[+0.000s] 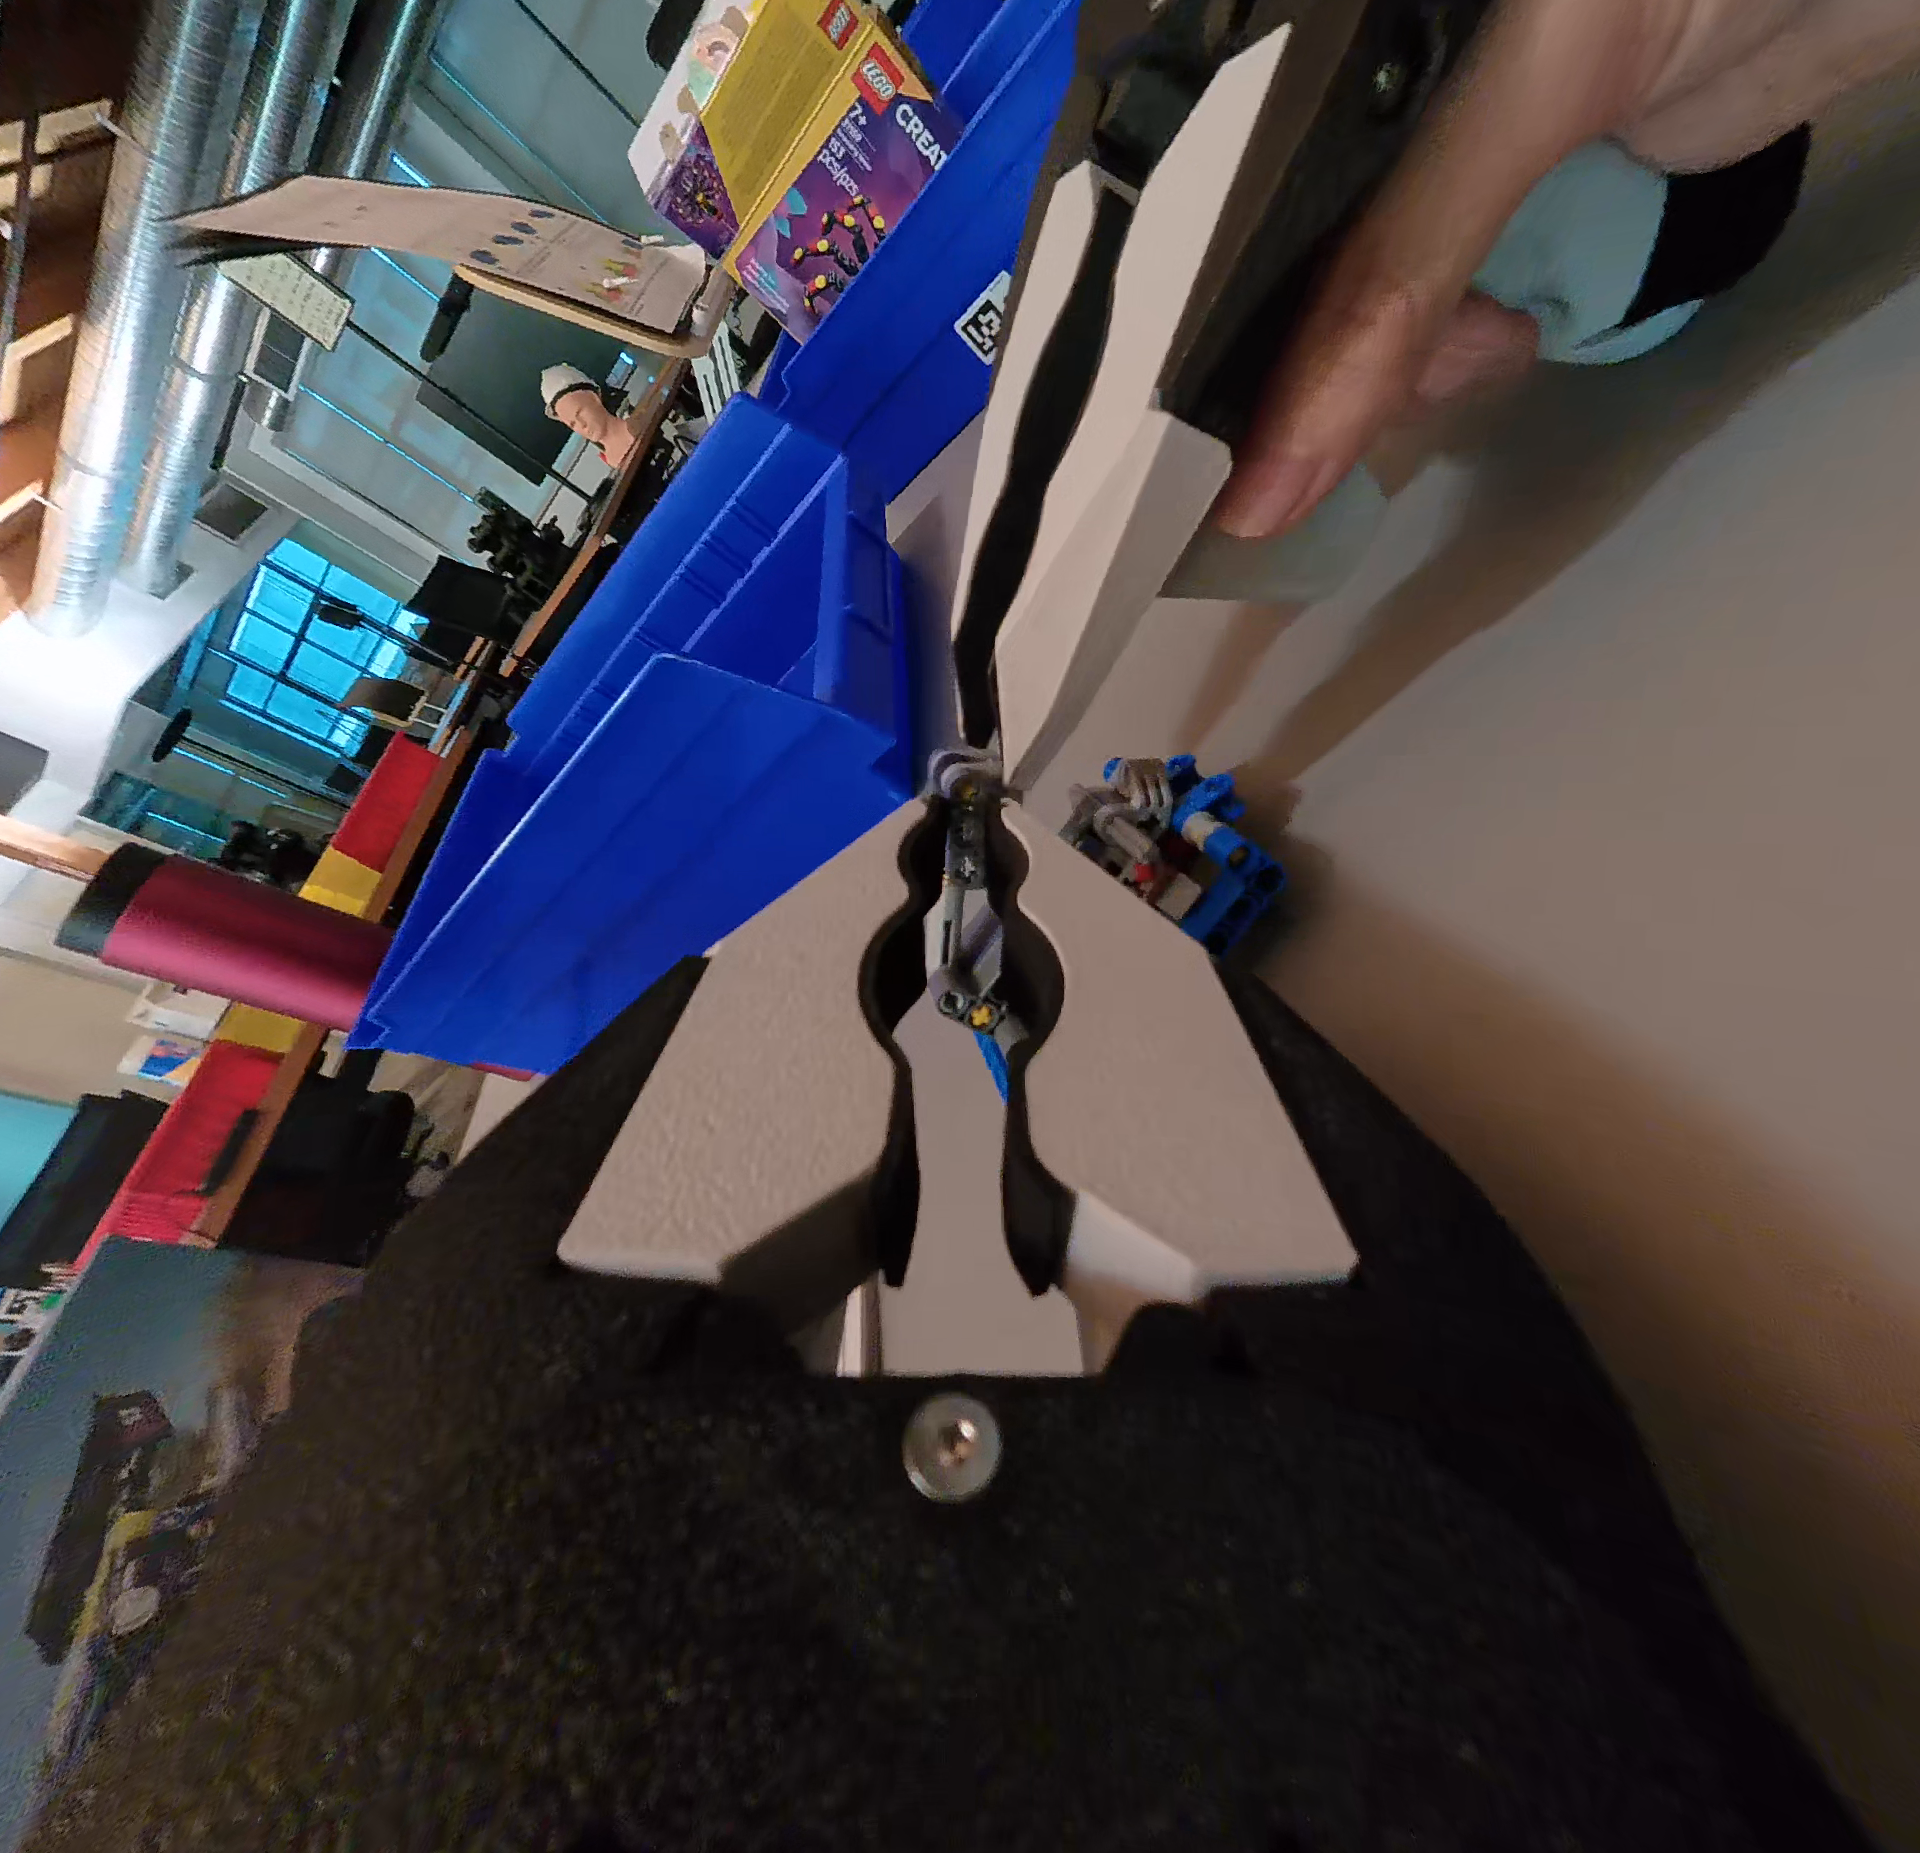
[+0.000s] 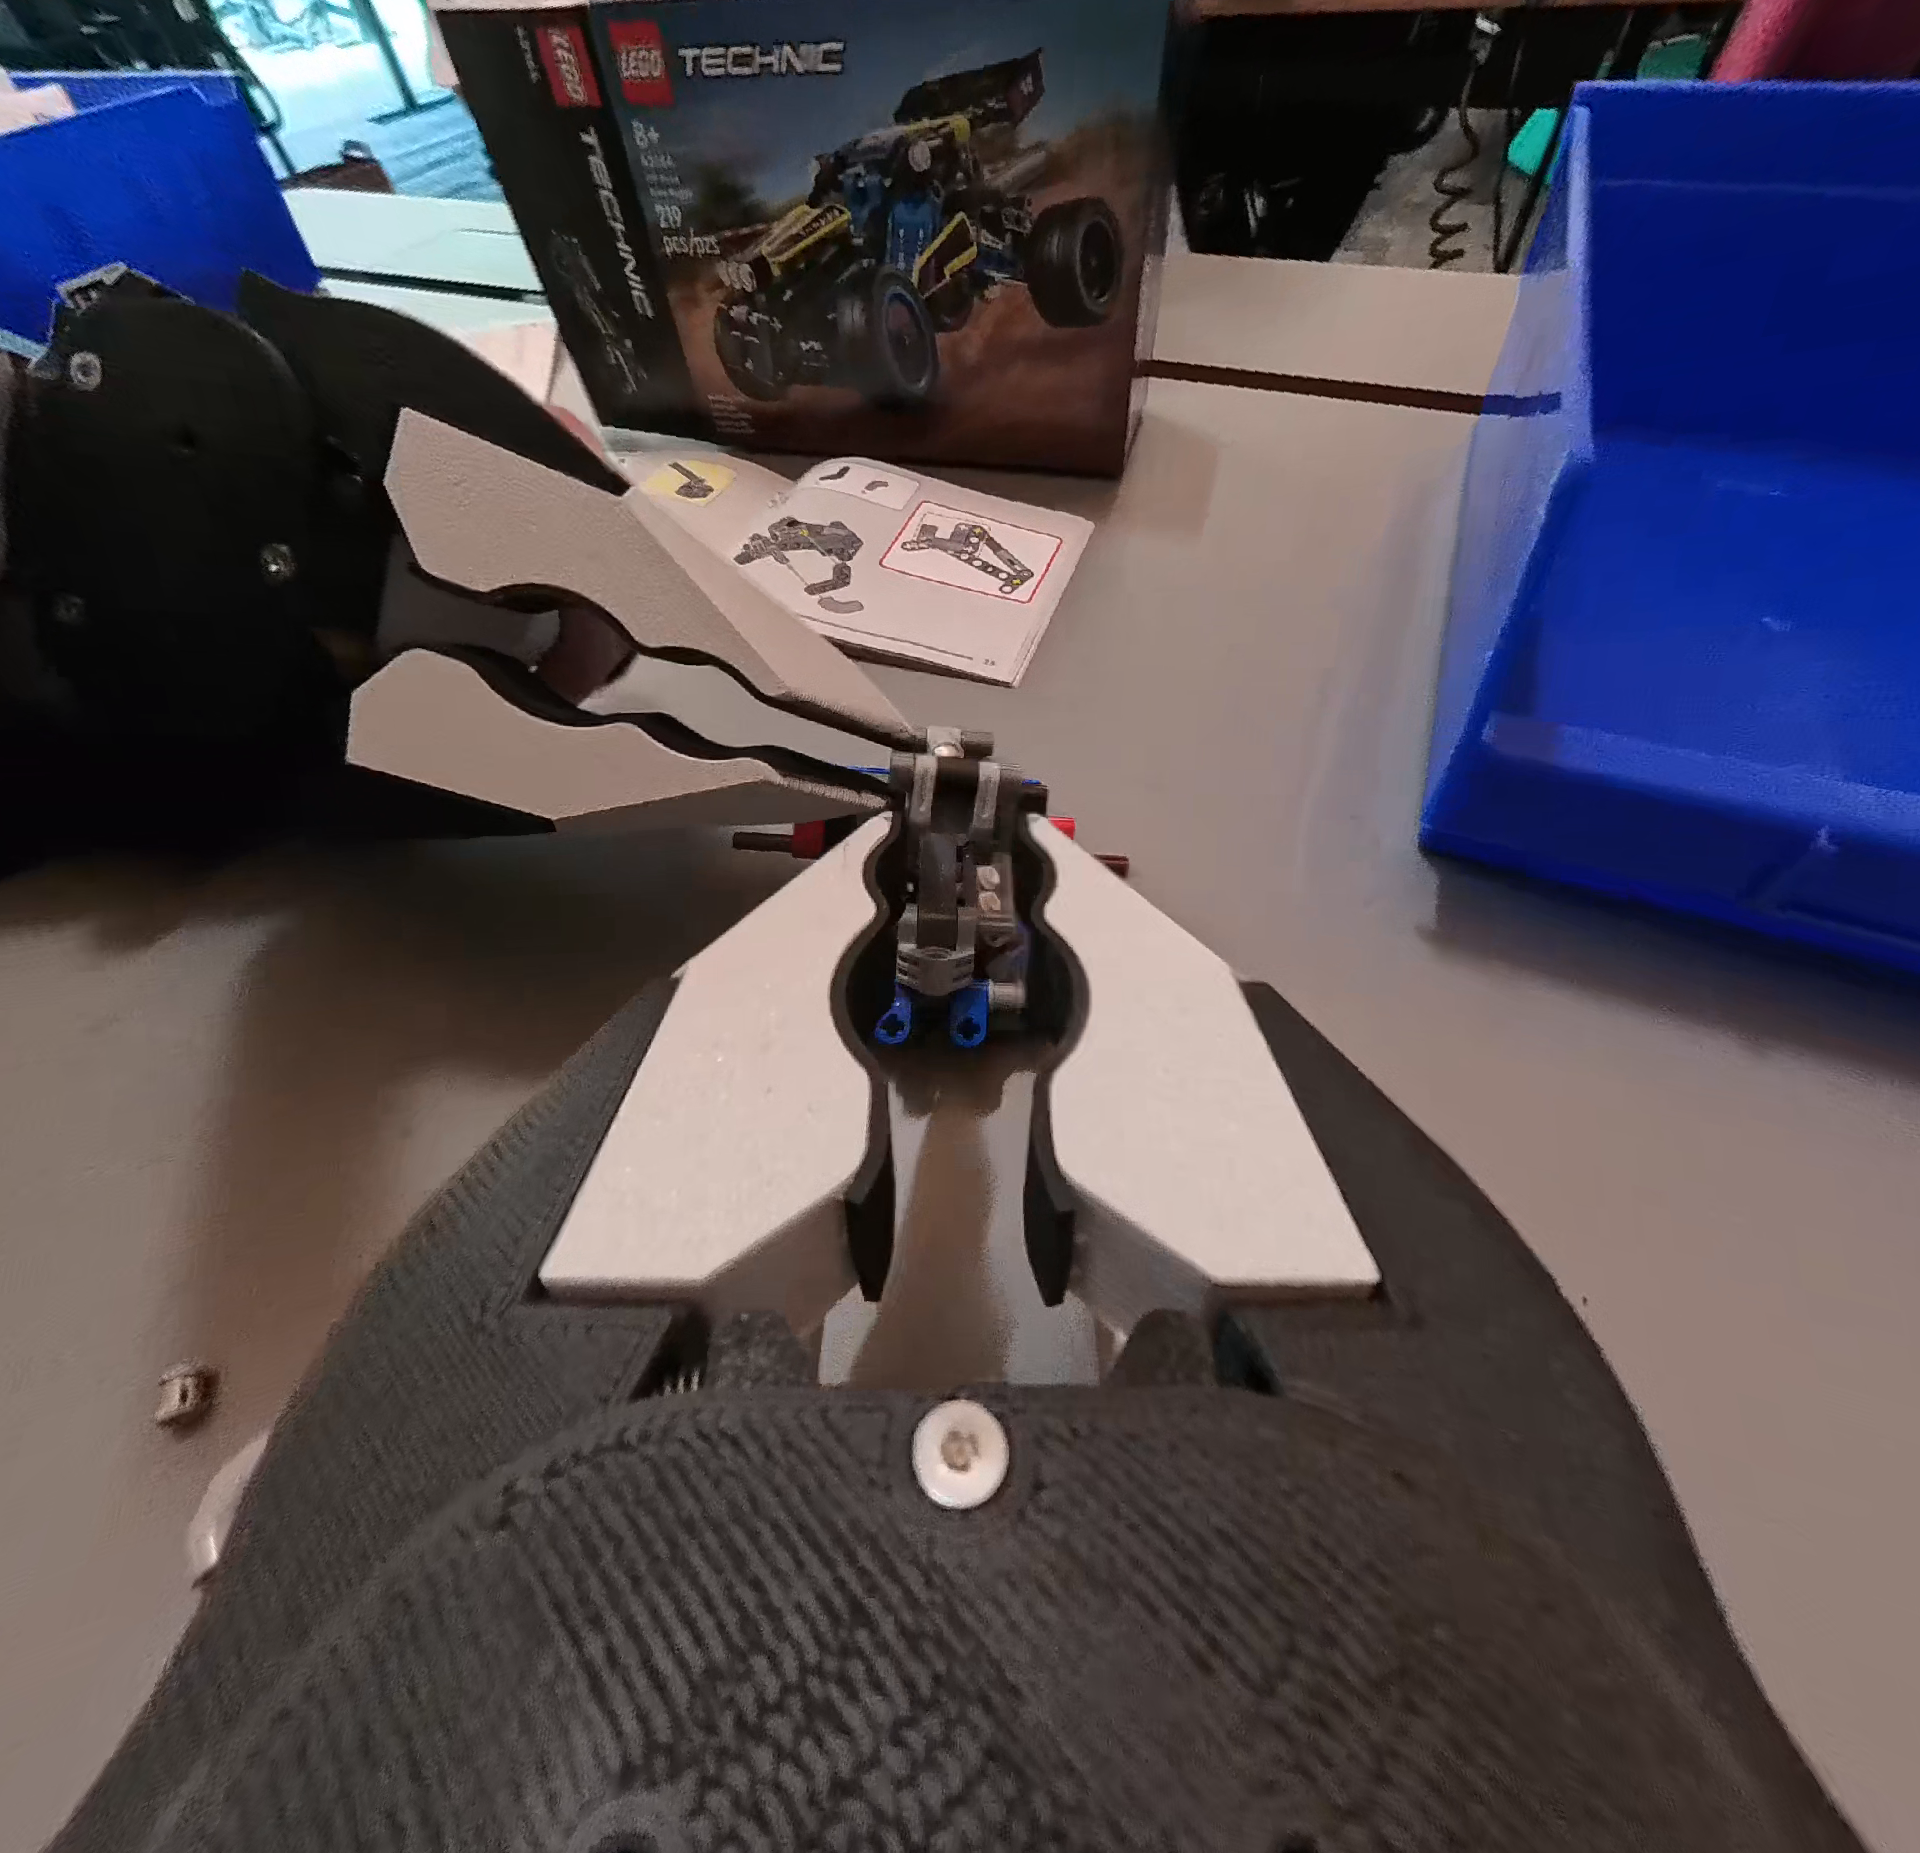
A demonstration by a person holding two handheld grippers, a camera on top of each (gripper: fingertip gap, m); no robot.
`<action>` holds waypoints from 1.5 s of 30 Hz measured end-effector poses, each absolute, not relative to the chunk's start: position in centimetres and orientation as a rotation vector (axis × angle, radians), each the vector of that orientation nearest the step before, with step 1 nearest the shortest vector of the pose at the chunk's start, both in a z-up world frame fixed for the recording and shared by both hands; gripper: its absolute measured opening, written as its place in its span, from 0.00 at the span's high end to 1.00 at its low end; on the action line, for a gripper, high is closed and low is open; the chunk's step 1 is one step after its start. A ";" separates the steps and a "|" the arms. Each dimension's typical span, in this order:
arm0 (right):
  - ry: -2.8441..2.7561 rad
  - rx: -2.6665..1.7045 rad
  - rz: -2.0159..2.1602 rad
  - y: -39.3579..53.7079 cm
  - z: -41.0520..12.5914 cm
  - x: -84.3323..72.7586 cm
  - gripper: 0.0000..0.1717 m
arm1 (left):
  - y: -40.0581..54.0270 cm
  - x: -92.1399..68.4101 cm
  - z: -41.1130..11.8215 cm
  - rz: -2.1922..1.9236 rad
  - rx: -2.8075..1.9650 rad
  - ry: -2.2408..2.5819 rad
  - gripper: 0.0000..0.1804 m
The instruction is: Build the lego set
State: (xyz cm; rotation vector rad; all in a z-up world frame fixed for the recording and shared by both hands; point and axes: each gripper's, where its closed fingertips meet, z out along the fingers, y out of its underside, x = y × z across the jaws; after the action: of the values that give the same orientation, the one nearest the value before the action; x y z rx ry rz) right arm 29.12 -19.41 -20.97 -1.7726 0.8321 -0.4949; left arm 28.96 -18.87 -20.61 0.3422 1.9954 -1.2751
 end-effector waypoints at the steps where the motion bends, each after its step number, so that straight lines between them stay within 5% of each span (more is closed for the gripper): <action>1: 0.843 -1.766 -0.498 -19.4 -21.0 29.2 0.89 | -18.9 28.9 -20.7 -1.278 0.344 2.002 0.98; 20: 0.913 -1.815 -0.630 -19.3 -21.7 29.3 0.93 | -18.9 29.2 -21.5 -1.088 0.292 2.038 0.98; 22: 0.980 -1.848 -0.815 -21.6 -22.1 30.3 1.00 | -19.2 28.1 -21.1 -1.122 0.318 2.036 0.98; 32: 0.831 -1.842 -0.590 -19.0 -21.6 28.5 1.00 | -18.5 28.1 -20.6 -1.167 0.352 2.079 0.98; 45: 0.596 -2.051 -0.591 -18.9 -21.4 26.2 0.86 | -17.6 28.2 -21.1 -1.481 0.147 2.358 0.98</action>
State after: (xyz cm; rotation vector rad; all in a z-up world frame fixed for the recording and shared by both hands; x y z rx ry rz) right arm 26.22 -18.93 -21.42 -2.0507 0.5962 -0.5905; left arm 28.19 -17.56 -21.11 0.1469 2.3581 -1.4813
